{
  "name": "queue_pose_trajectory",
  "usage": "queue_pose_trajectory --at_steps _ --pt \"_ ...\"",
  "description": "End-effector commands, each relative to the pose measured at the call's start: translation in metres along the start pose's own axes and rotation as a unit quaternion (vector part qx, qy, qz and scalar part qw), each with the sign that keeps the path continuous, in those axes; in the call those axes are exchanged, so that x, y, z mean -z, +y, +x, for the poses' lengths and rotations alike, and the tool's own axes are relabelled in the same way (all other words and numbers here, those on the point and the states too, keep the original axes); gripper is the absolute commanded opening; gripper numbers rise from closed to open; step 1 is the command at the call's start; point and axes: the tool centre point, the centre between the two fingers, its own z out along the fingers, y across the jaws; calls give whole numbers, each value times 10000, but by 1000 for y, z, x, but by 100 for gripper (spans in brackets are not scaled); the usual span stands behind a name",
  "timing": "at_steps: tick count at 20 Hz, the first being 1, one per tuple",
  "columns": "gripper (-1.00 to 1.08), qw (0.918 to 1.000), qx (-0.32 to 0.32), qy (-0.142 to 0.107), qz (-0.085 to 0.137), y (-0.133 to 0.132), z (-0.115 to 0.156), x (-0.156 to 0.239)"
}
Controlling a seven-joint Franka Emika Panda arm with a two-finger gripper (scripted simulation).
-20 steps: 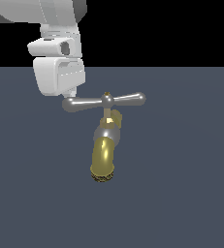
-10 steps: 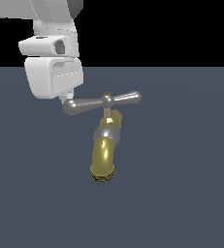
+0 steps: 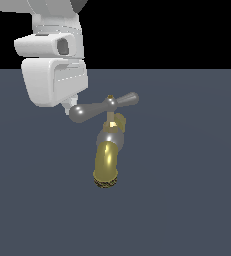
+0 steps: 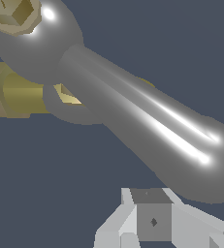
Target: Turn on the faucet by rotating a designated handle.
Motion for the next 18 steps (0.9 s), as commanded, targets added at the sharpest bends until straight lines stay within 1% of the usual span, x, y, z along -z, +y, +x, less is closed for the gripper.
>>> queue_pose_trajectory --at_steps 1,13,14,15,18 --pt "-100 10000 -28 18 -26 9 9 0" --pt "-100 10000 -10 19 -40 45 34 0" --pt "-100 10000 -10 19 -40 45 34 0" --pt "-100 10000 79 18 -24 44 24 1" --pt "-100 10000 66 18 -27 45 39 1"
